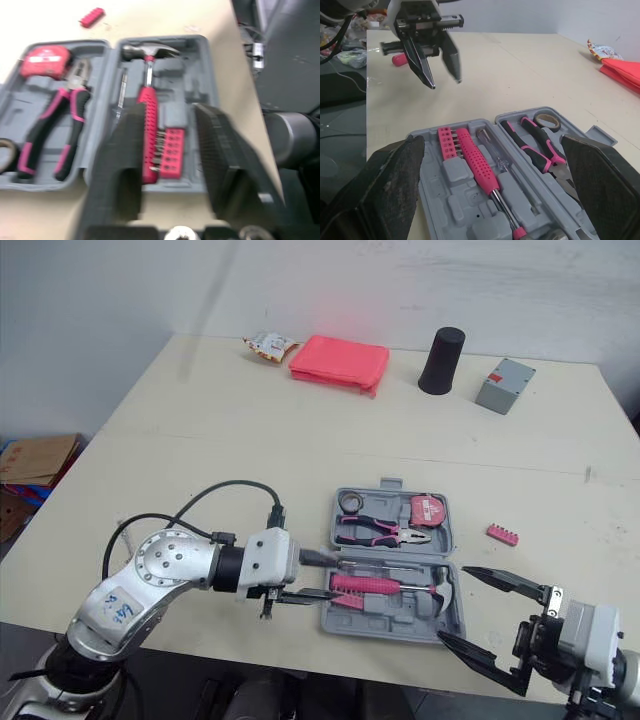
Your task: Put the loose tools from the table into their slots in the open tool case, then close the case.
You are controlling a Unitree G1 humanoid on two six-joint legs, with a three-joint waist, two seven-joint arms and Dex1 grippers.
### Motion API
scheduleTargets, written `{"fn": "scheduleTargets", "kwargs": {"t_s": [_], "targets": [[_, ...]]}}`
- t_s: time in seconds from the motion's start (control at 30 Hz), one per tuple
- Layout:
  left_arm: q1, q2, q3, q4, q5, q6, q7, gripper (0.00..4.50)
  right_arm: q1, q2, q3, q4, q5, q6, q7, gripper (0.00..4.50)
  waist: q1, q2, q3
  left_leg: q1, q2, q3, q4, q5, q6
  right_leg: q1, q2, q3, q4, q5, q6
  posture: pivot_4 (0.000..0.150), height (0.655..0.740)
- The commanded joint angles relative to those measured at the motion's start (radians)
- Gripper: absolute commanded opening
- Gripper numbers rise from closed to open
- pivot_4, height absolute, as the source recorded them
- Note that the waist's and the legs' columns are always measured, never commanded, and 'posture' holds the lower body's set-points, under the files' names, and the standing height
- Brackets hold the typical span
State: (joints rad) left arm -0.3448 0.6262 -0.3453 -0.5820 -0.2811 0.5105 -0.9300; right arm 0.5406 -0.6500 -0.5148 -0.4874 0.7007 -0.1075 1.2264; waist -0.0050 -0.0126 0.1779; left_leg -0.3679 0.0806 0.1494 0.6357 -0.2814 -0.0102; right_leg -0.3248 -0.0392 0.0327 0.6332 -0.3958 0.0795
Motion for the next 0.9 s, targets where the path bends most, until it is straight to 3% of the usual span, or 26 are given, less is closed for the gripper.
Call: {"fn": "scheduleTargets", "kwargs": {"t_s": [0.03,0.43,0.9], "targets": [[0.013,-0.031,-0.045,0.054,0.062,-0.084,0.023,0.05,-0.012,0.009,0.001,0.006,-0.001,-0.016,0.003,4.5,0.001,0.0,0.0,0.0,0.0,0.0,0.0,0.0,0.0,0.0,0.0,0.0,0.0,0.0,0.0,0.15,0.74],[0.074,-0.061,-0.101,0.159,0.191,-0.171,0.057,0.05,-0.006,0.03,-0.021,0.029,-0.023,-0.053,0.004,4.5,-0.001,0.0,0.0,0.0,0.0,0.0,-0.001,-0.001,0.001,0.0,0.0,0.0,-0.001,0.0,0.0,0.15,0.74],[0.008,-0.03,-0.234,0.219,0.262,0.074,0.0,0.05,0.03,0.044,-0.016,0.026,-0.038,-0.086,0.005,4.5,0.0,0.0,-0.004,0.003,0.0,0.0,-0.002,-0.001,0.002,0.003,-0.001,0.0,0.0,0.0,0.0,0.15,0.74]]}}
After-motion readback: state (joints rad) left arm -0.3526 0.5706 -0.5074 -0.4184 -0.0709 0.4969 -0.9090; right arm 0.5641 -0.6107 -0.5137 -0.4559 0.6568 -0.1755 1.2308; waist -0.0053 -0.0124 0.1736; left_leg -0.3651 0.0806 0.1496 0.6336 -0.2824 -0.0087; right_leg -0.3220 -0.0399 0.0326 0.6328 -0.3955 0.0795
